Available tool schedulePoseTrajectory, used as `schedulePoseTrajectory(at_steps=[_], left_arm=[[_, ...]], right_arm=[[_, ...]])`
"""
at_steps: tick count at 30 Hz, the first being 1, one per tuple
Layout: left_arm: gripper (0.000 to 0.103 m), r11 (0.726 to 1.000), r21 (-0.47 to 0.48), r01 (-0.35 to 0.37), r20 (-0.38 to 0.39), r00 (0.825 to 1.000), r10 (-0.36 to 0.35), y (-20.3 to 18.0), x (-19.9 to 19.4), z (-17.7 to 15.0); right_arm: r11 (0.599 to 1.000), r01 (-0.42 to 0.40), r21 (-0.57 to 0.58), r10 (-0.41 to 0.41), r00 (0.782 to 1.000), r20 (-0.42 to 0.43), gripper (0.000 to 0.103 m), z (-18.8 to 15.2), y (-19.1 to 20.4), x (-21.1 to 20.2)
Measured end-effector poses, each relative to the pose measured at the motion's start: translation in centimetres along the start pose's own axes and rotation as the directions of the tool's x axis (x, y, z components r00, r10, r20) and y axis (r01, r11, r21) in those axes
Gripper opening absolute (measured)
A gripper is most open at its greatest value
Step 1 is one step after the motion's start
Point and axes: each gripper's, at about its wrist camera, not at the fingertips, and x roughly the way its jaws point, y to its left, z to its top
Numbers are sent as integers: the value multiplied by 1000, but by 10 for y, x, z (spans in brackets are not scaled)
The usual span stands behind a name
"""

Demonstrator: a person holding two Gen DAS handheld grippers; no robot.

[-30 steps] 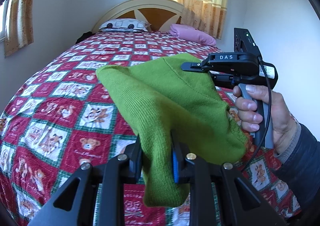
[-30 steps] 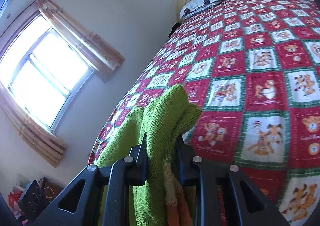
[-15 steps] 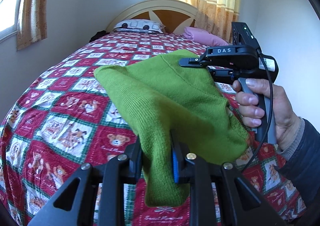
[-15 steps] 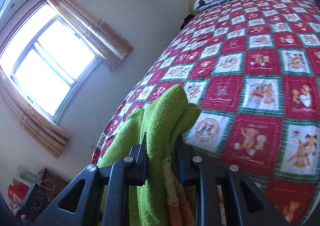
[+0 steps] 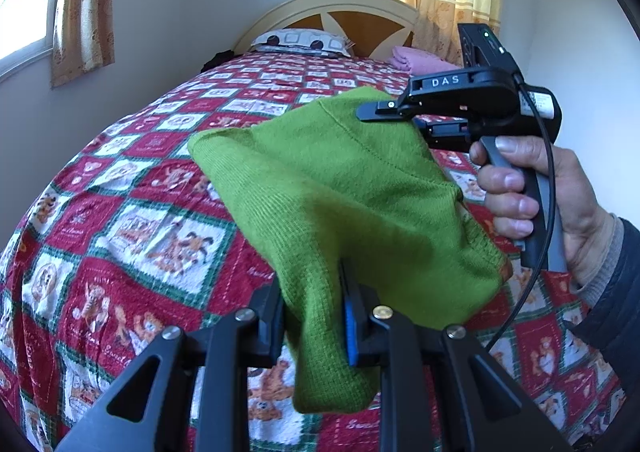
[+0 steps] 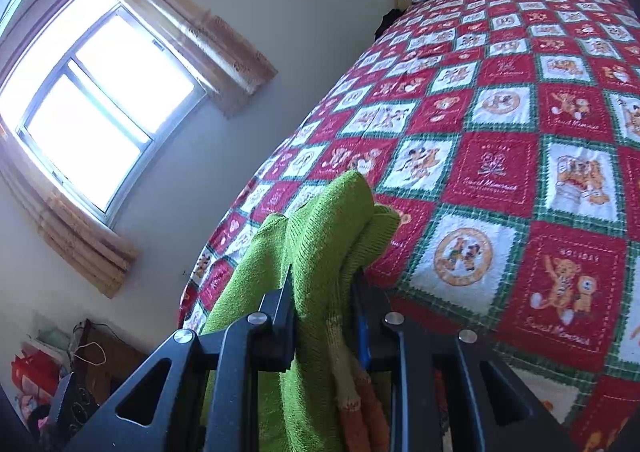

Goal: Fold small clothes
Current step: 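Lift the green bundle with the right gripper and hold it above the quilt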

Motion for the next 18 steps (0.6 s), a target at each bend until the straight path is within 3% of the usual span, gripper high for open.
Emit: schedulePoseTrajectory(at_steps=[18], left_arm=[[28, 1000, -22, -18, -35, 999, 17, 5, 11, -21]], right_arm=[[998, 50, 45, -48, 998, -46, 23, 2, -24, 23]])
